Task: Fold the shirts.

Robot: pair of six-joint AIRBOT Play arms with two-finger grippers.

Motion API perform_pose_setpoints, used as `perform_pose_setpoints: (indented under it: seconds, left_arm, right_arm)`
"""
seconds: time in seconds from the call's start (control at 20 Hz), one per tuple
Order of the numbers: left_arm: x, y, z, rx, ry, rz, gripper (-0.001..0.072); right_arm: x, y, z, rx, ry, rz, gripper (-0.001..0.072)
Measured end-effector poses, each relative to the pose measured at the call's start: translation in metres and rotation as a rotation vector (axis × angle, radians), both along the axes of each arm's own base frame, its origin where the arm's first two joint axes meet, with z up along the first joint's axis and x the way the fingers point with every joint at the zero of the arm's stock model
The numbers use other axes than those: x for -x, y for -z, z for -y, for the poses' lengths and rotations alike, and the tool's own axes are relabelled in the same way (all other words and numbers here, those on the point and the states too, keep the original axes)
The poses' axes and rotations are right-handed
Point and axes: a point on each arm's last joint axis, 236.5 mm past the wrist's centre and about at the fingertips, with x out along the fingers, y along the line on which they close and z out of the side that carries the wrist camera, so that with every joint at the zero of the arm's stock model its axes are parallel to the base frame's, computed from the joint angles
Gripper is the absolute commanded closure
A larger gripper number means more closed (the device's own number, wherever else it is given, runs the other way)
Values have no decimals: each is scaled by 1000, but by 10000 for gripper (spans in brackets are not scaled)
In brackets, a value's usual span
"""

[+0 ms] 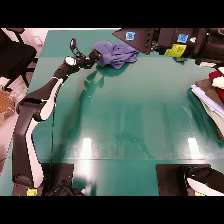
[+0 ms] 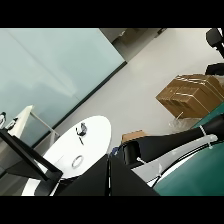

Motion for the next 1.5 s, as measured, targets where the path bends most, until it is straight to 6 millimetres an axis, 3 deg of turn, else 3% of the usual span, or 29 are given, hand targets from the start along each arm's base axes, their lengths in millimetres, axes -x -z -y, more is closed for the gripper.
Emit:
perform_pose_setpoints:
  seconds: [0.25,0.5,0.95,1.0,1.1,1.3,1.5]
  left_arm:
    - [1,14,-30,-32,16,-51,0]
    - [5,20,-29,-46,34,-70,-2]
    - [-1,29,11,-8,-15,-24,2]
    - [-2,30,13,-2,-23,-20,51]
    - [-6,34,13,16,-50,-16,71]
    - [-11,36,11,74,-103,-19,681]
    - [-9,31,16,155,-101,-52,688]
  right_arm:
    - [-10,8,-3,5,9,-21,691]
    - [-18,18,-7,10,5,-49,690]
    - [-22,20,-7,6,11,-59,690]
    - [-20,20,-7,7,6,-59,690]
    - [-18,20,-8,10,-2,-59,691]
    - [-16,21,-8,14,-11,-59,691]
    - [-14,22,-8,18,-21,-65,691]
